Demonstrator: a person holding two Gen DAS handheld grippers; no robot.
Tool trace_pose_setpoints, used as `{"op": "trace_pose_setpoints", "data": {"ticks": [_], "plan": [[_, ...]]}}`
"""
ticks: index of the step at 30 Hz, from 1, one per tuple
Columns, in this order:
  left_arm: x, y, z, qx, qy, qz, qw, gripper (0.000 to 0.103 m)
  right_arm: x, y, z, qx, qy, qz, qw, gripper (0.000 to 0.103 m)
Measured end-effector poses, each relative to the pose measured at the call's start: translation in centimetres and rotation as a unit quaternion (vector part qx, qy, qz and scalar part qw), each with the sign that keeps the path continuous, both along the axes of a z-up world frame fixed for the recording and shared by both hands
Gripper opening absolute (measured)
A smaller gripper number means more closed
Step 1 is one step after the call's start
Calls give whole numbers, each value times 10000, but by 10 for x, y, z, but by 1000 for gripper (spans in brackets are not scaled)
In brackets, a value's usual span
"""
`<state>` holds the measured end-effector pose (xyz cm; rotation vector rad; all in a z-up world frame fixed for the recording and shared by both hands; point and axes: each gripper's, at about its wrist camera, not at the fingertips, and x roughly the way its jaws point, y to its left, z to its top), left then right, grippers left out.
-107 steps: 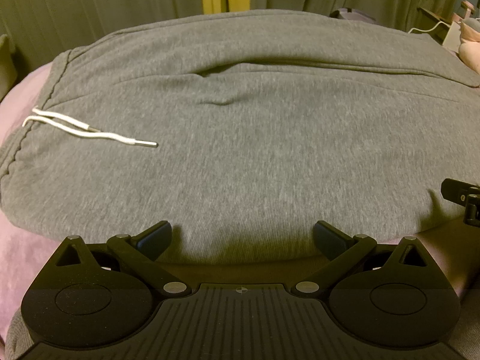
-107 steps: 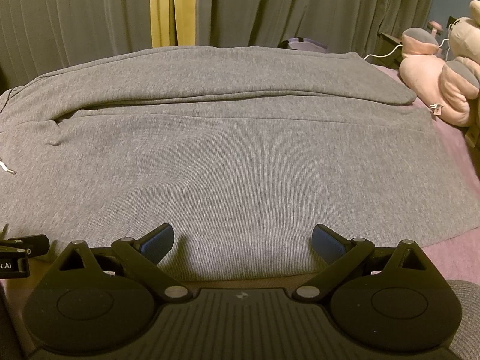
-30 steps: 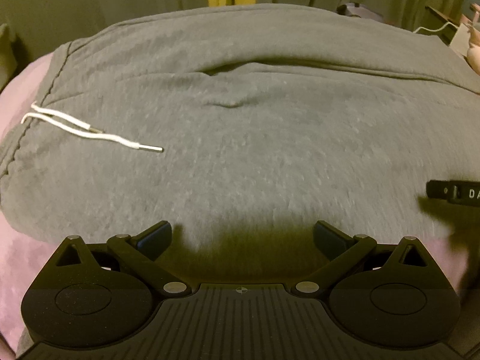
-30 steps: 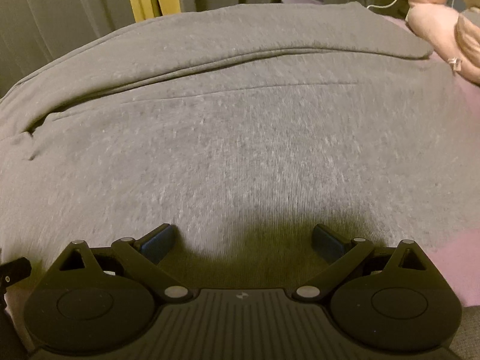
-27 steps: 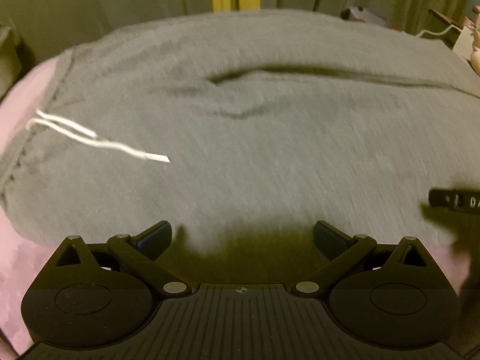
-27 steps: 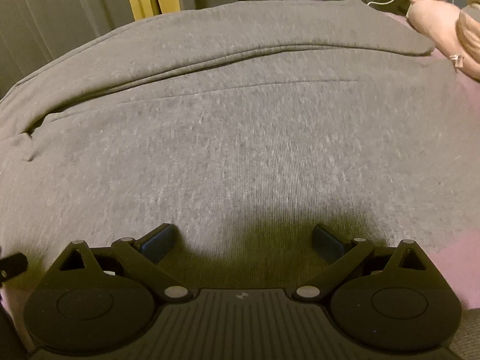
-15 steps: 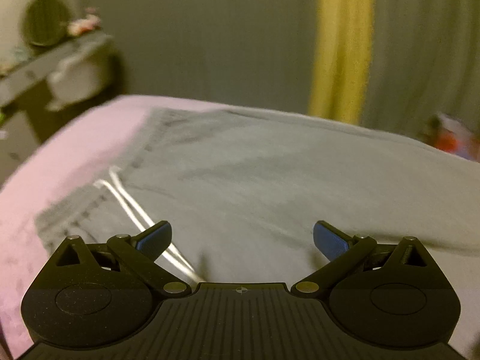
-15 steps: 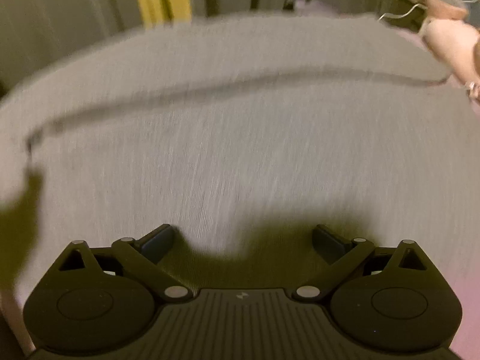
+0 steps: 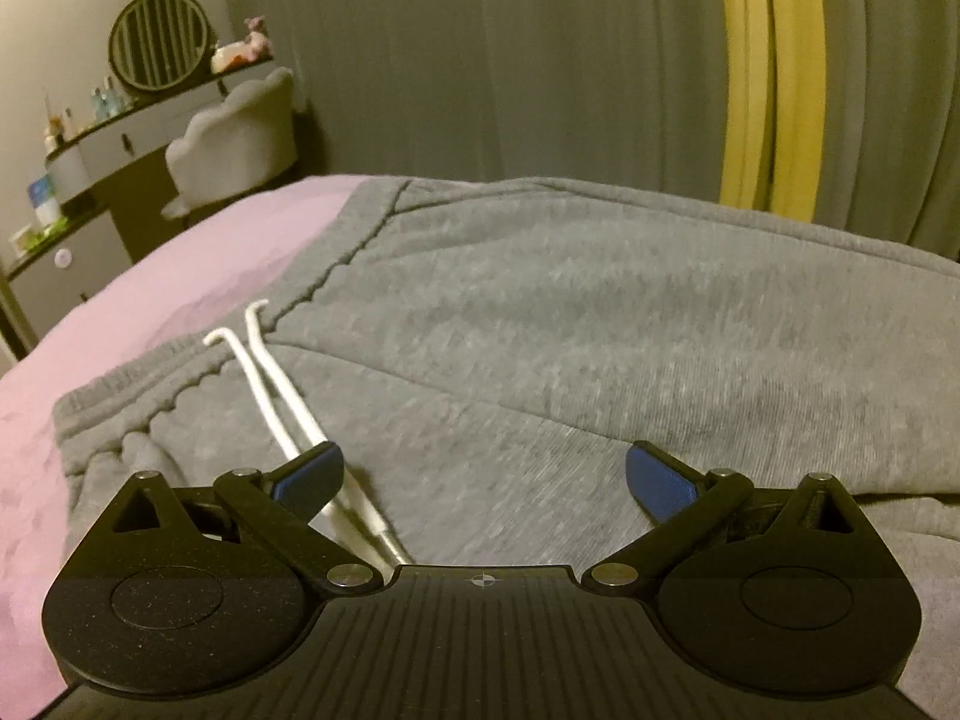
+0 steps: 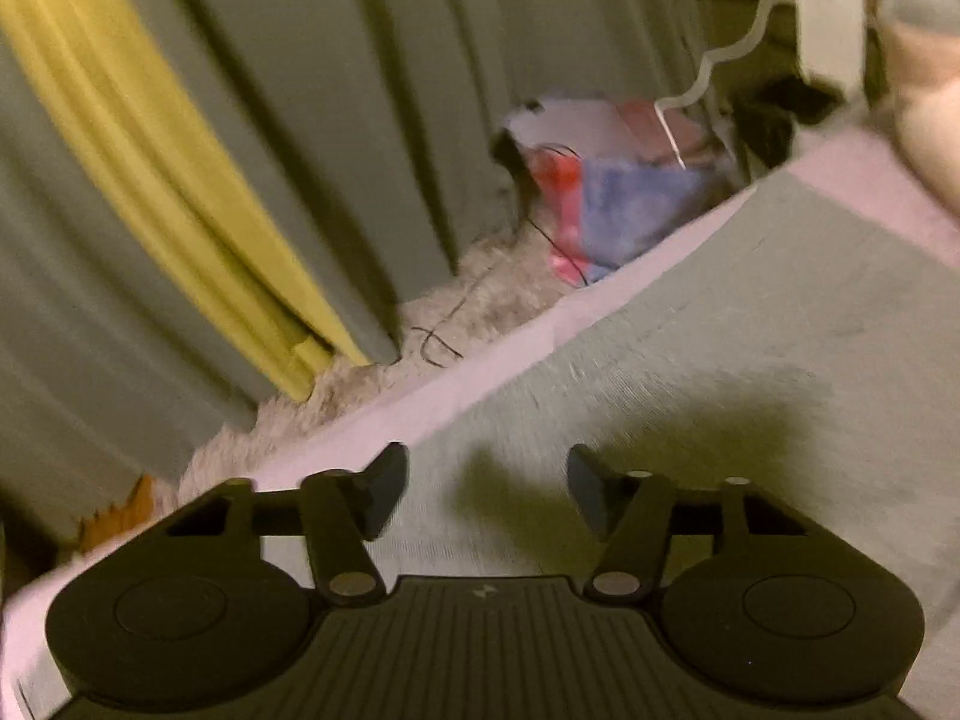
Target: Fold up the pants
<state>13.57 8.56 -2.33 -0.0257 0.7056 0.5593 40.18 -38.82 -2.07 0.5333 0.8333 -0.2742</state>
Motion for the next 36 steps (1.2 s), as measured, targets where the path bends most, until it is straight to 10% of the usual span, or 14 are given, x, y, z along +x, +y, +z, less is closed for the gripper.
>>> {"op": "trace_pose_setpoints", "data": {"ticks": [9, 14, 19, 24, 28, 32, 36], "plan": [[2, -4, -8, 88, -159, 59, 9998, 103, 67, 0, -43, -208, 990, -707, 9924, 52], [2, 3, -11, -140, -229, 96, 9996, 103, 66, -5, -47, -679, 1024, -911, 9882, 7], [-3, 14, -13, -537, -406, 97, 9977, 103, 17, -16, -11, -515, 137, -598, 9968, 4], [-6, 10, -13, -421, -416, 14, 9982, 103, -134, -15, 32, -1126, -1026, -699, 9859, 0], [-8, 7, -12, -419, -356, -35, 9985, 103, -220, -28, 6, -1196, -677, -962, 9858, 2], [-14, 2, -7, -370, -325, -65, 9988, 103, -219, -48, 7, -364, -1042, -876, 9900, 8], [-21, -2, 9, -288, -504, -143, 9982, 103, -186, -56, 5, 113, -1365, -822, 9872, 59]]}}
